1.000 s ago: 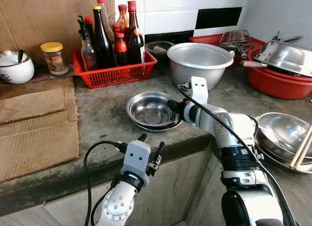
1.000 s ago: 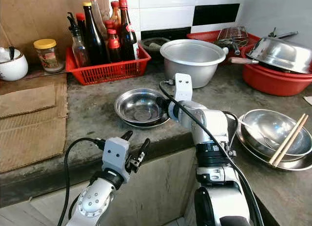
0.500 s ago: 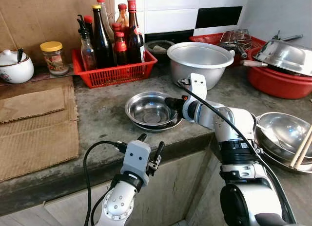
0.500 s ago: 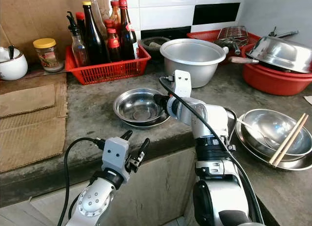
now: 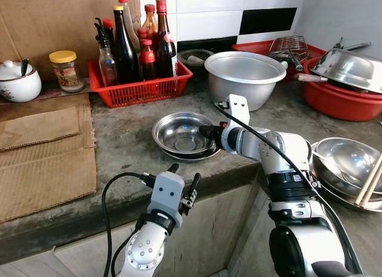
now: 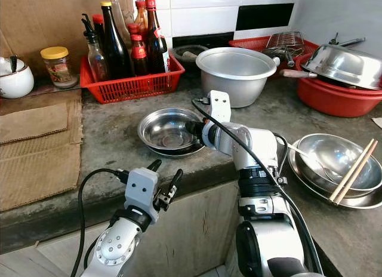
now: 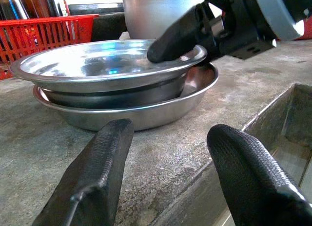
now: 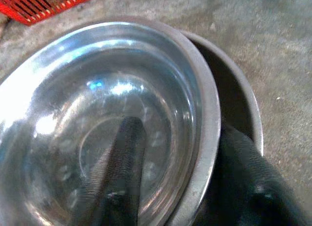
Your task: Kitchen organization
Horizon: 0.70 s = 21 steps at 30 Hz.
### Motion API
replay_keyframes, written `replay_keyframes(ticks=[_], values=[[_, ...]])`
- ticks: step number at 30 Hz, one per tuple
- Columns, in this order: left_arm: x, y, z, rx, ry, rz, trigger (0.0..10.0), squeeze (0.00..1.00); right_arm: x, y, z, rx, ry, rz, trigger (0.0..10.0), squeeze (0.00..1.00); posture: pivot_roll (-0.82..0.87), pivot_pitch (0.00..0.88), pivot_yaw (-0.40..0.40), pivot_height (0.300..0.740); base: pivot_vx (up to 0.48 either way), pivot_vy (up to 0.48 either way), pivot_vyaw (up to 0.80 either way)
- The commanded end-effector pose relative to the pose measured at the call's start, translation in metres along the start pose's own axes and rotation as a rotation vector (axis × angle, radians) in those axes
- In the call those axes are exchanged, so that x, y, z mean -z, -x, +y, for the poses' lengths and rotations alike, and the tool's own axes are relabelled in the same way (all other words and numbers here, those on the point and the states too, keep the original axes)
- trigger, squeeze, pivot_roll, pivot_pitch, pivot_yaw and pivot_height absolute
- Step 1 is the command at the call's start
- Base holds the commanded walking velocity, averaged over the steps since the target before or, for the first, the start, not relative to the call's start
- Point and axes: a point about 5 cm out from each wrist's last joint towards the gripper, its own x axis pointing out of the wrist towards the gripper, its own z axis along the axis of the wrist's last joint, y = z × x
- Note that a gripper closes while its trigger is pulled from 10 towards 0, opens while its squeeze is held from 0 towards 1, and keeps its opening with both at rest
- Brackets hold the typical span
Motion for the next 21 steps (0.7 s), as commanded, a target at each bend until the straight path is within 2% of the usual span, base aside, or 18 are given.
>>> replay_keyframes(ticks=[1,9,14,18,19,21], values=[[0.002,-0.001,-0.002,0.004,-0.002,0.008,10.0,0.00,-0.002,0.000,0.000,0.014,0.012,0.012,0.0,0.00,0.08,0.002,-0.065,0.740,0.000,0.000,0.00],[0.001,-0.001,-0.002,0.003,0.002,0.001,10.0,0.00,-0.001,-0.001,-0.001,0.022,-0.006,0.023,0.0,0.00,0.08,0.000,-0.065,0.740,0.000,0.000,0.00],[0.001,-0.001,-0.002,0.004,0.001,0.001,10.0,0.00,-0.001,-0.002,-0.003,0.033,-0.053,0.019,0.0,0.00,0.08,0.000,-0.065,0.740,0.000,0.000,0.00],[0.001,-0.002,-0.003,0.007,0.003,-0.001,10.0,0.00,-0.009,0.000,-0.006,0.049,-0.175,-0.082,0.0,0.00,0.08,0.000,-0.065,0.740,0.000,0.000,0.00],[0.000,-0.002,-0.003,0.008,0.005,-0.003,10.0,0.00,-0.019,0.003,-0.009,0.071,-0.235,-0.188,0.0,0.00,0.08,0.000,-0.064,0.740,0.000,0.000,0.00],[0.000,-0.003,-0.003,0.008,0.005,-0.005,10.0,0.00,-0.025,0.006,-0.010,0.067,-0.294,-0.261,0.0,0.00,0.08,0.000,-0.064,0.740,0.000,0.000,0.00]])
